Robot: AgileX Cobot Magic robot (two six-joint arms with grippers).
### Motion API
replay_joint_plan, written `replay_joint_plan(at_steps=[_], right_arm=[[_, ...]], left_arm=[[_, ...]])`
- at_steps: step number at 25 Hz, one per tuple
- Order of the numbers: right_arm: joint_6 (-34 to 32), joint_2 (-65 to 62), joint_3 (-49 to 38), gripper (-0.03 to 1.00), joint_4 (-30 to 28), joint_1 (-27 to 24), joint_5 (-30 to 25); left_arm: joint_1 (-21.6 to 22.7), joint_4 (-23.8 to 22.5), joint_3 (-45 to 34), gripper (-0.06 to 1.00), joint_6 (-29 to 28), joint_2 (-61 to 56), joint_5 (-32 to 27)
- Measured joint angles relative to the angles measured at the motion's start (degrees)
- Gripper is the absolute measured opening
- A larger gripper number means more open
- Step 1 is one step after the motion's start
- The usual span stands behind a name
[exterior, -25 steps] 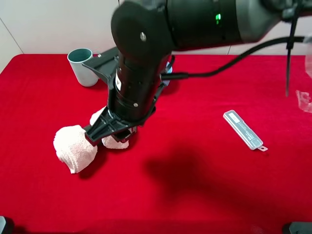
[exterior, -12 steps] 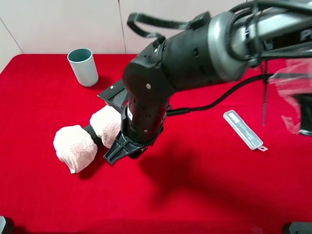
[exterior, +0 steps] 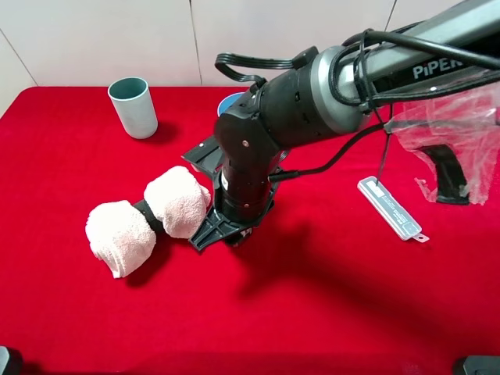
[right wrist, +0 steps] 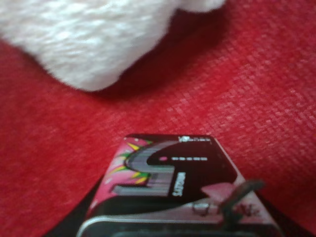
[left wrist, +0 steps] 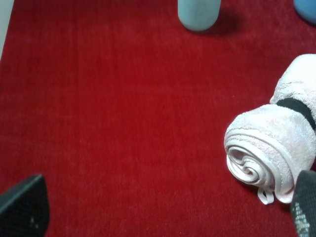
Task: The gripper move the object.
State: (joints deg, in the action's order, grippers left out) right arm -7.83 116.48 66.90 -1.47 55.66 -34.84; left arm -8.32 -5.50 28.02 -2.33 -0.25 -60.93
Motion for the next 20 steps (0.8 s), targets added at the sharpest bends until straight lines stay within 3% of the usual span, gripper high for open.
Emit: replay_joint_plan(at_steps=[20], right_arm=[[0.3,0.5,0.0,0.35,1.5,-0.6,0.2]], left_arm=[[0.0,0.0,0.0,0.97,0.0,0.0,0.0]])
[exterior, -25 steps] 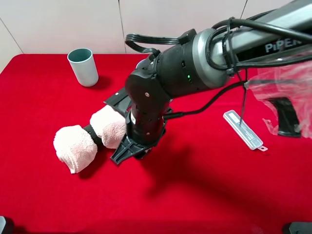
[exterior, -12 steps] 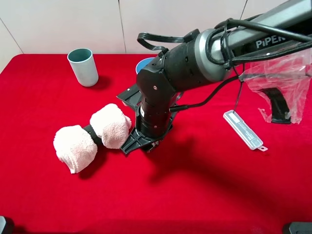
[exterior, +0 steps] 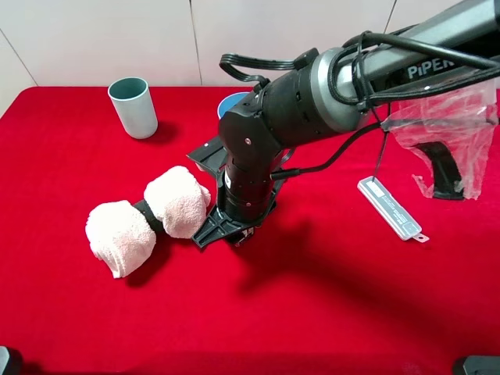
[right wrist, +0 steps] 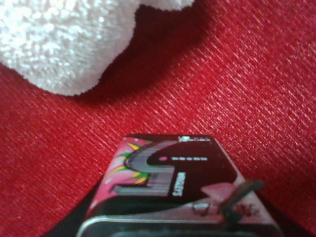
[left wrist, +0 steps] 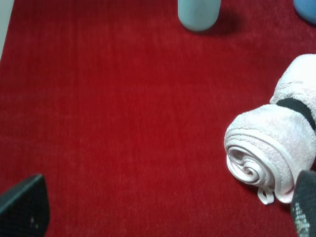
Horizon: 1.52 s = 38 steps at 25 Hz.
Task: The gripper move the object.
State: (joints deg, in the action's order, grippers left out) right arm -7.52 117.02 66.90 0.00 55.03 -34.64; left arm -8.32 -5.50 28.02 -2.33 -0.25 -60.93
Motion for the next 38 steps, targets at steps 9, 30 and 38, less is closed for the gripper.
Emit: replay_joint_plan(at_steps=[9,30,38], right_arm=[[0.0,0.0,0.0,0.68,0.0,0.0,0.0],[3.7,-9.8,7.1,0.69,3.7,0.0,-16.4],[4.2,-16.6,7.1,0.69,5.5,-1.1,-23.6]], left_arm=[[0.0,0.0,0.0,0.97,0.0,0.0,0.0],[0.0,0.0,0.0,0.97,0.0,0.0,0.0],[0.0,0.0,0.0,0.97,0.0,0.0,0.0]])
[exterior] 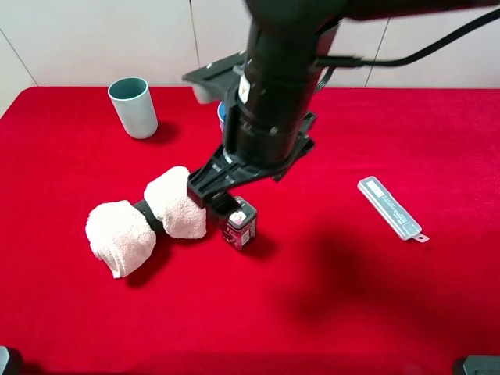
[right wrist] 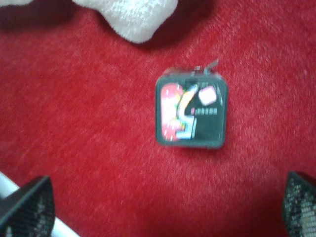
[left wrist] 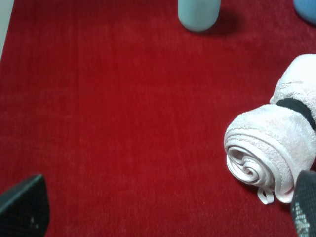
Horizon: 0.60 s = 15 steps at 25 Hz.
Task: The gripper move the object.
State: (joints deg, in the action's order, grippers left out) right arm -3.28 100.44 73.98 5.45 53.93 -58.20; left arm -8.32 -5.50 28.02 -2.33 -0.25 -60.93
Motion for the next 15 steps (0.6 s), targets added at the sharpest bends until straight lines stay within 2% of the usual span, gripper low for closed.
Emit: replay_joint_plan(at_steps=[6,11,15], right_arm=[[3.3,-5.1,0.0,0.69,1.4,-5.3,-5.1],[6.8,-8.8,0.1,0.69,1.4,-12.6,-10.1],[9.3,-11.7,0.1,0.69,1.3,-19.0,-11.2]], left_arm=[[0.0,0.0,0.0,0.97,0.0,0.0,0.0],[0.0,0.0,0.0,0.97,0.0,0.0,0.0],[0.0,0.0,0.0,0.97,0.0,0.0,0.0]])
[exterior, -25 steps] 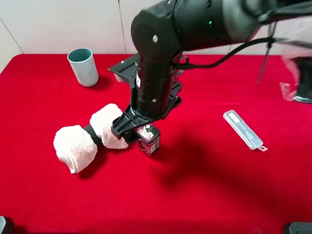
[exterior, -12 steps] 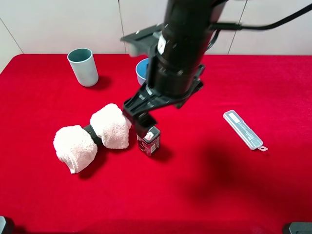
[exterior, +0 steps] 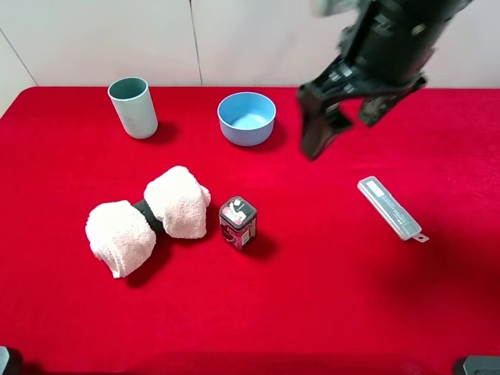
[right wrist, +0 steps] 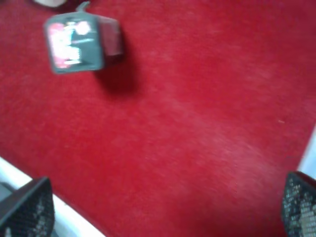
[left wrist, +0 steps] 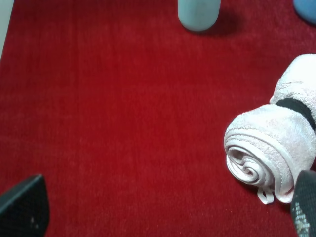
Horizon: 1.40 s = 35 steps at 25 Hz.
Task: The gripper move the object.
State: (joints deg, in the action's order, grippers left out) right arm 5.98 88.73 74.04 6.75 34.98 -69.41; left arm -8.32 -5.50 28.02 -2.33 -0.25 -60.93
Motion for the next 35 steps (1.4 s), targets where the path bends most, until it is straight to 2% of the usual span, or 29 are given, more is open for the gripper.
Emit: replay_joint_plan(at_steps=[7,13,24,30,35], right_arm=[[2.2,-4.1,0.0,0.69,-1.0,-9.9,-0.1],[1.2,-7.3,-0.6,0.69,-5.5,-15.7,-0.2],[-0.9,-19.1,-10.9,0.69,-7.5,-27.3,-0.2],[-1.0,-29.8,-19.1,0.69,-7.9,-28.8,-0.3],[-4.4,-38.9,-24.4,0.69,-7.9,-28.8,-0.4]], left_arm=[[0.0,0.0,0.0,0.97,0.0,0.0,0.0],[0.0,0.0,0.0,0.97,0.0,0.0,0.0],[0.0,0.0,0.0,0.97,0.0,0.0,0.0],[0.0,0.0,0.0,0.97,0.0,0.0,0.0],[0.0,0.0,0.0,0.97,0.0,0.0,0.0]])
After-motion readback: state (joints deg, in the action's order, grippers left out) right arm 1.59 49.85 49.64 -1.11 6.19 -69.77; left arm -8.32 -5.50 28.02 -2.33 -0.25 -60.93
